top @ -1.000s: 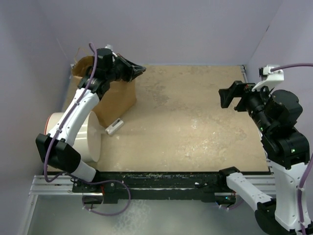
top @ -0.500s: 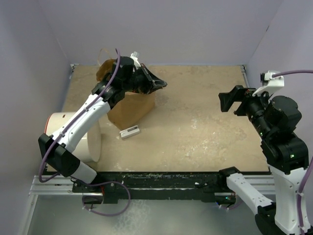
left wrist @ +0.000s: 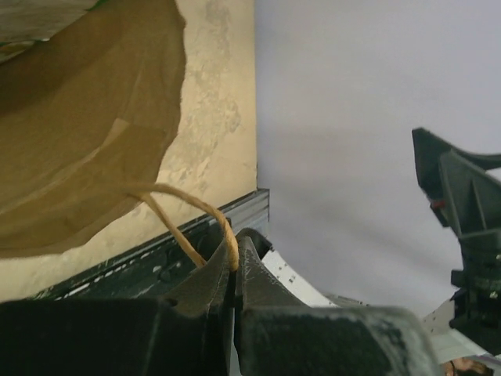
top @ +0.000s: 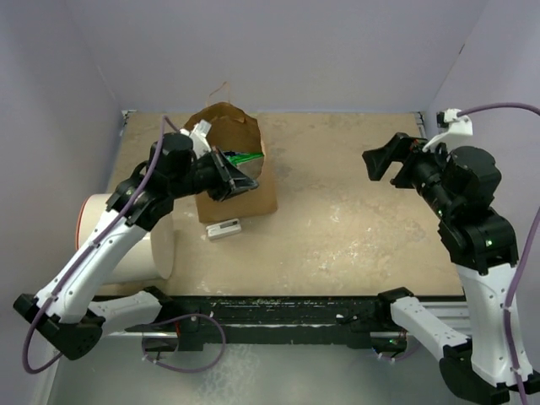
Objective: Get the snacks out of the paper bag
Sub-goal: Move the paper bag to the center of the board.
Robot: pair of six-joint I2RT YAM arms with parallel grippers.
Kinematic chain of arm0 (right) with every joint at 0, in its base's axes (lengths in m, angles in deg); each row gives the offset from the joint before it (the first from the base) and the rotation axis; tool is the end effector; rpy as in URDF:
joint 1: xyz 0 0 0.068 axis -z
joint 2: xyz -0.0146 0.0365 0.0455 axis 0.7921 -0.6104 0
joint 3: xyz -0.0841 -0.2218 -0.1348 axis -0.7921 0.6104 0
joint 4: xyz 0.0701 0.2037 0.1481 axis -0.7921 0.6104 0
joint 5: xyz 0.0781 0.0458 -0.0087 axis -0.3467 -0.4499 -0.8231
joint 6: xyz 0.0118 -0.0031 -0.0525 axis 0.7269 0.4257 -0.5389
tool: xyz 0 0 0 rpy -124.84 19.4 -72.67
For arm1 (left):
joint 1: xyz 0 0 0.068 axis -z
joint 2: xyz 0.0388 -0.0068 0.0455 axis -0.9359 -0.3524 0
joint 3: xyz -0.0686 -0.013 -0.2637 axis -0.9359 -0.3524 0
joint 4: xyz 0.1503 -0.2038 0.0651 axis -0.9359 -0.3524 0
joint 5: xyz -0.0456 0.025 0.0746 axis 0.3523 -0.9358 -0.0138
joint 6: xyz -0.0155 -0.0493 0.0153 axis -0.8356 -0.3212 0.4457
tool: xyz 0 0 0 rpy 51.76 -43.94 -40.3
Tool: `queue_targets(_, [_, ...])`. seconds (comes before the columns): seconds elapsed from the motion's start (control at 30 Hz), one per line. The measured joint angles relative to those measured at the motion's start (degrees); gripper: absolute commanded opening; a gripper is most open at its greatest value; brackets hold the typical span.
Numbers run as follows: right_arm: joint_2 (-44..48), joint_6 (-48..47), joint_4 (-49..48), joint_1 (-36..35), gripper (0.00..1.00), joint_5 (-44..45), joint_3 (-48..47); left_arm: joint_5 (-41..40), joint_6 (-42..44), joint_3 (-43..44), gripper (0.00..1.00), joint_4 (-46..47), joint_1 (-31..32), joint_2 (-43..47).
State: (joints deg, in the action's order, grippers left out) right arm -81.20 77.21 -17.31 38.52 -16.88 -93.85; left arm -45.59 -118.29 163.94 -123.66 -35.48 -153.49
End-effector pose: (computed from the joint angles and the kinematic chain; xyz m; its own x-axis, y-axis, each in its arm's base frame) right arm 0.1245 0.0297 0.4976 -0.1552 0.3596 -0.9201 -0.1665 0.9086 0.3832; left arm 0.1928 -0.1426 0.4192 -0.8353 -0.4907 -0.2480 -0.0063 0.4596 -0.8881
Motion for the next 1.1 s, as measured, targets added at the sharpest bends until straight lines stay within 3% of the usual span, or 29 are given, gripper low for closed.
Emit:
queue_targets(0.47, [-9.55,2.93,-3.02,0.0,1.0,-8.52,-0.57,-10.99,3.8,-1.09,0.16,-24.61,0.17,16.26])
queue_targets(0.73, [-20.85,3.74,-5.25,-2.16,0.99,-13.16,-6.51,-20.09,4.28,3.61,0.19,-34.49,0.31,19.28])
queue_targets(0.97, [-35.89,3.08,-5.79,-9.25,0.99,-14.8,-17.77,-21.0,7.91,5.79,0.72,-35.01,0.31,18.14])
queue_targets(1.1, [-45.07,2.6,-8.22,-11.28,1.0,-15.85,-25.05,-19.19,11.08,6.49,0.92,-31.61,0.31,17.31])
